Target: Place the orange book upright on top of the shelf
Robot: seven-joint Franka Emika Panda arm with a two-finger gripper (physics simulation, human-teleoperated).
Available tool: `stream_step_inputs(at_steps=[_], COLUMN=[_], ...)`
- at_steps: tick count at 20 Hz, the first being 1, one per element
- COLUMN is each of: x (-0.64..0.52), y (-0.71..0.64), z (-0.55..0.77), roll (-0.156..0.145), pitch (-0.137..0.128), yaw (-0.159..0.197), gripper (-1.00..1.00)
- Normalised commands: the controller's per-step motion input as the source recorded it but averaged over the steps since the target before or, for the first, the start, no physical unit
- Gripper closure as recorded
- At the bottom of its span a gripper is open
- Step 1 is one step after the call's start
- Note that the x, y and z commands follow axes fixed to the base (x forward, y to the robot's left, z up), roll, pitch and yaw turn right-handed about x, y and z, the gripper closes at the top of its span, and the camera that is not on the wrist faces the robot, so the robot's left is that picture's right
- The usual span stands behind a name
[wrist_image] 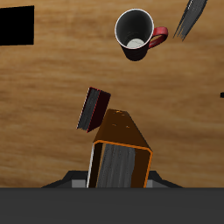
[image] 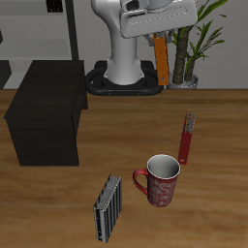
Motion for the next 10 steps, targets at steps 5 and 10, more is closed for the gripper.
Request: stream_step_inputs(at_steps=[5,10], x=[-0.12,-0.04], y=[-0.73,-0.82], z=[0.26,0.23], roll=[0.004,-0.042], pitch=[-0.014,-0.023], yaw=[0.007,-0.024], gripper=[1.00,1.00])
